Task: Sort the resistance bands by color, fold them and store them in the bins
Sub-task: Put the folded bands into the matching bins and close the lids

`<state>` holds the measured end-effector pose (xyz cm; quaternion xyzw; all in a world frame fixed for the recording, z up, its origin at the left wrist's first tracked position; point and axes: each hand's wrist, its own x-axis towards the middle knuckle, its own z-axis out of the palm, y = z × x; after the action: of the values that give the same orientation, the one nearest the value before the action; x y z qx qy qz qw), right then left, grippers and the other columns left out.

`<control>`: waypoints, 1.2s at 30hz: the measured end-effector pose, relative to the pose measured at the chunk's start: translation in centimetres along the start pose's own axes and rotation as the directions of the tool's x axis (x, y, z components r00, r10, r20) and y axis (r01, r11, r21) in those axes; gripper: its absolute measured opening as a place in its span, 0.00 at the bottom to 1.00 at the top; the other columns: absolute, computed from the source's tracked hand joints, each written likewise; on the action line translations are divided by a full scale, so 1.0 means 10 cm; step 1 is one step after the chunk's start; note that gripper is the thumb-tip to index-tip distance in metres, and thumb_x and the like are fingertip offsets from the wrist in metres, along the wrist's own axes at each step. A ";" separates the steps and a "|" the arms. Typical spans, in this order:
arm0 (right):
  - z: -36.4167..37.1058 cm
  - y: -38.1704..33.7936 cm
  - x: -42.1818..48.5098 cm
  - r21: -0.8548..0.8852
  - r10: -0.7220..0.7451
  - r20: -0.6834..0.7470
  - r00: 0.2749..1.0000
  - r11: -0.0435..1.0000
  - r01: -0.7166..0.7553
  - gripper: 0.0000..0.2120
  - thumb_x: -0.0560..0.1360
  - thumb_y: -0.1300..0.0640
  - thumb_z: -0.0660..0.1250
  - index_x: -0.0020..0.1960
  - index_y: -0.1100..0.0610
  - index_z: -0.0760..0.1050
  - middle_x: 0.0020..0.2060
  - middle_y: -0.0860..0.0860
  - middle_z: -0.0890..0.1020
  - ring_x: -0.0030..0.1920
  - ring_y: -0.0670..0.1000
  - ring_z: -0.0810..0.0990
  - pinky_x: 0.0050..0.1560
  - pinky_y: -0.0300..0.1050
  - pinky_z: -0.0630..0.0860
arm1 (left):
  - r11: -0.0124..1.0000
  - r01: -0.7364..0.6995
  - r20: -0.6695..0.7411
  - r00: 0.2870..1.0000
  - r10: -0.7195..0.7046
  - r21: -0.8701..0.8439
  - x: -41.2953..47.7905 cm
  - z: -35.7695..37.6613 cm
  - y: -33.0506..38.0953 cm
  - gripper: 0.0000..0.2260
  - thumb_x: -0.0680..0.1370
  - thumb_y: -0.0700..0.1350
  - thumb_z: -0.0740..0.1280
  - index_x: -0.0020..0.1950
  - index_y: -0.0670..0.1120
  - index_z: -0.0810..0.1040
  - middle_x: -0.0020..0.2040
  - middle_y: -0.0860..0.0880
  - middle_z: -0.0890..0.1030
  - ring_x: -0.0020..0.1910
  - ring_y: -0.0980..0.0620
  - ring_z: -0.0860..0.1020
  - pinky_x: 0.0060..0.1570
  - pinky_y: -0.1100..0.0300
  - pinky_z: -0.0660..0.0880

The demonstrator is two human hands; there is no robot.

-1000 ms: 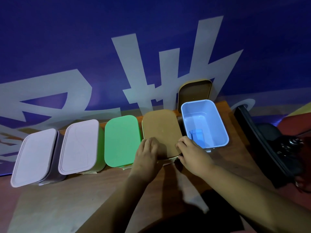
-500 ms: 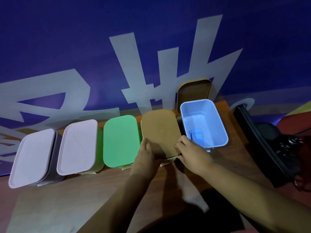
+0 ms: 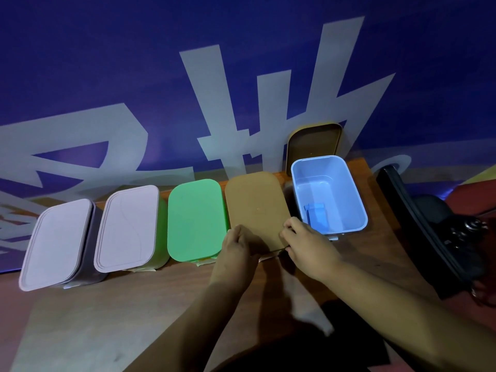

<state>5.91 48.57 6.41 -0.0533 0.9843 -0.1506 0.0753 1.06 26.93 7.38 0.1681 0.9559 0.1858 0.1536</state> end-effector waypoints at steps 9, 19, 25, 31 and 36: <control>-0.04 -0.06 0.05 0.001 0.041 0.049 0.998 0.999 -0.041 0.09 0.81 0.59 0.66 0.61 0.53 0.74 0.64 0.47 0.67 0.59 0.53 0.76 0.49 0.47 0.80 | 0.994 0.023 0.123 0.992 -0.036 0.105 0.12 -0.21 0.11 0.25 0.80 0.52 0.73 0.73 0.43 0.73 0.71 0.45 0.71 0.62 0.43 0.80 0.64 0.50 0.78; -0.21 -0.07 0.21 -0.007 0.010 0.068 0.998 1.000 -0.010 0.17 0.80 0.39 0.65 0.59 0.51 0.73 0.76 0.50 0.68 0.67 0.56 0.70 0.68 0.53 0.72 | 0.917 -0.057 0.142 0.990 0.001 0.395 0.61 -0.42 0.14 0.29 0.81 0.53 0.70 0.79 0.45 0.65 0.76 0.39 0.67 0.73 0.38 0.69 0.70 0.45 0.72; -0.20 -0.06 0.27 -0.022 0.029 0.040 0.999 0.999 -0.028 0.18 0.80 0.43 0.64 0.65 0.52 0.74 0.72 0.49 0.71 0.67 0.55 0.70 0.69 0.51 0.71 | 0.934 -0.047 0.296 0.953 -0.064 0.354 0.91 -0.36 0.05 0.49 0.78 0.58 0.75 0.87 0.48 0.47 0.87 0.41 0.45 0.86 0.37 0.49 0.82 0.42 0.57; -0.17 -0.04 0.32 0.006 0.039 0.016 0.999 0.999 -0.040 0.19 0.83 0.44 0.64 0.69 0.52 0.74 0.71 0.48 0.72 0.69 0.53 0.70 0.70 0.48 0.71 | 0.921 -0.073 0.309 0.950 -0.054 0.383 0.96 -0.37 0.08 0.46 0.79 0.57 0.75 0.87 0.48 0.51 0.87 0.40 0.49 0.85 0.36 0.53 0.80 0.42 0.62; -0.34 0.18 0.44 0.154 0.020 -0.013 1.000 0.988 -0.018 0.13 0.83 0.48 0.64 0.65 0.50 0.79 0.62 0.45 0.78 0.63 0.51 0.73 0.63 0.47 0.76 | 0.899 0.004 0.272 0.952 -0.137 0.438 1.21 -0.42 0.35 0.38 0.79 0.62 0.72 0.81 0.44 0.64 0.78 0.38 0.68 0.75 0.35 0.70 0.72 0.41 0.74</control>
<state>0.93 50.71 8.46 -0.0367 0.9707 -0.2257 0.0734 -10.35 33.27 9.73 0.1887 0.9447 -0.0637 0.2607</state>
